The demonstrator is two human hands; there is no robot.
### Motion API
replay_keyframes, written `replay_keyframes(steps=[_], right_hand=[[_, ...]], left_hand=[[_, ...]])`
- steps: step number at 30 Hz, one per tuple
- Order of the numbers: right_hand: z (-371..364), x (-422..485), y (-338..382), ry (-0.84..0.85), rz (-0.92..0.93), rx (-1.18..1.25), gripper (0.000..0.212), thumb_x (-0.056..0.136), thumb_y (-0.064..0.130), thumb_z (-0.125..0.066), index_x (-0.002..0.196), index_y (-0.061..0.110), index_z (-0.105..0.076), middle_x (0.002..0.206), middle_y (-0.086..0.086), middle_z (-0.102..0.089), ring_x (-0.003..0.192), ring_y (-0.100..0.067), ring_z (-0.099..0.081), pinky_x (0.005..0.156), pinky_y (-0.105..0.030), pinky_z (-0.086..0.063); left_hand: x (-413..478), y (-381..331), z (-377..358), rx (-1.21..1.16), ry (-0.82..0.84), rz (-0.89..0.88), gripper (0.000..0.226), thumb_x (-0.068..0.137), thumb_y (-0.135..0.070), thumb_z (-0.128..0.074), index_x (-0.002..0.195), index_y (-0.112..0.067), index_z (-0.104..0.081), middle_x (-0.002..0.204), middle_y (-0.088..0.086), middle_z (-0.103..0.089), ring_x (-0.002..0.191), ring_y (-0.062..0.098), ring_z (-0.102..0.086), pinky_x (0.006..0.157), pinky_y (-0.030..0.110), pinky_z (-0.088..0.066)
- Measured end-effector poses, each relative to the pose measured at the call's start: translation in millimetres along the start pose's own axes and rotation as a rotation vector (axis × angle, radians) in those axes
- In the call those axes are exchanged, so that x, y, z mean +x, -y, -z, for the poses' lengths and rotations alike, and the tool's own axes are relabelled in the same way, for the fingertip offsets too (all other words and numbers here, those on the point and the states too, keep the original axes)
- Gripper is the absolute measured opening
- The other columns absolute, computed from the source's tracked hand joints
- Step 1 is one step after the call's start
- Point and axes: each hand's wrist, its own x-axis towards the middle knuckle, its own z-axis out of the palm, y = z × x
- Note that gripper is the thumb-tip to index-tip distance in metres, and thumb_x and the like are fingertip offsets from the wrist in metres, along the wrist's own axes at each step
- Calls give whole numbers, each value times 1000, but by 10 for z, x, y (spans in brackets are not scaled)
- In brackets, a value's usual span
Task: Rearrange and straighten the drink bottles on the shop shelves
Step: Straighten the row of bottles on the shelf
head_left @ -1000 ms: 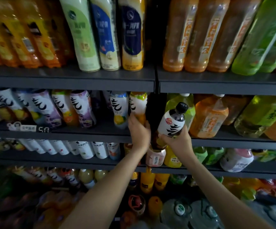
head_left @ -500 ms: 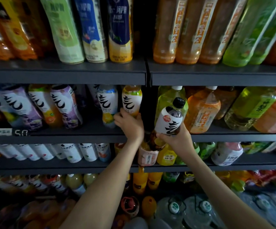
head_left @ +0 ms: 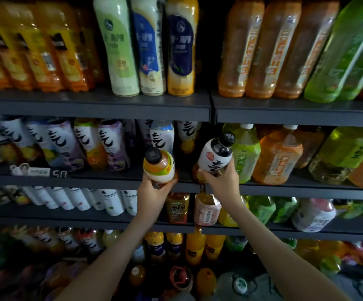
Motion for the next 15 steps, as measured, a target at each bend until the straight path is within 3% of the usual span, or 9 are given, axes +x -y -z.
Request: replay_keyframes(steps=[3, 6, 9, 15], right_hand=[[-200, 145, -24, 17, -11, -38, 61, 73, 20, -80, 125, 17, -47, 112, 5, -63, 103, -10, -61, 80, -25, -53], [-357, 313, 34, 31, -2, -144, 57, 75, 24, -78, 123, 12, -50, 112, -1, -61, 104, -17, -59, 75, -22, -46], [-471, 461, 67, 35, -6, -250, 61, 74, 26, -78, 124, 6, -49, 119, -8, -59, 110, -22, -55, 75, -19, -39], [-611, 606, 98, 43, -42, -245, 66, 70, 25, -83, 122, 4, -49, 120, -11, -59, 112, -25, -56, 78, -25, -43]], left_hand=[[51, -21, 195, 37, -5, 37, 63, 70, -26, -83, 125, -13, -54, 107, -9, -60, 101, 8, -56, 80, 14, -40], [84, -52, 333, 59, 13, 33, 58, 72, -29, -81, 123, -25, -52, 107, -15, -56, 98, 3, -52, 79, 15, -40], [82, -37, 421, 27, 46, 91, 56, 71, -32, -81, 114, -38, -47, 107, -17, -58, 98, 5, -55, 83, 26, -47], [99, 6, 454, 16, 45, 141, 57, 68, -37, -82, 114, -41, -48, 107, -16, -61, 104, 10, -59, 91, 38, -52]])
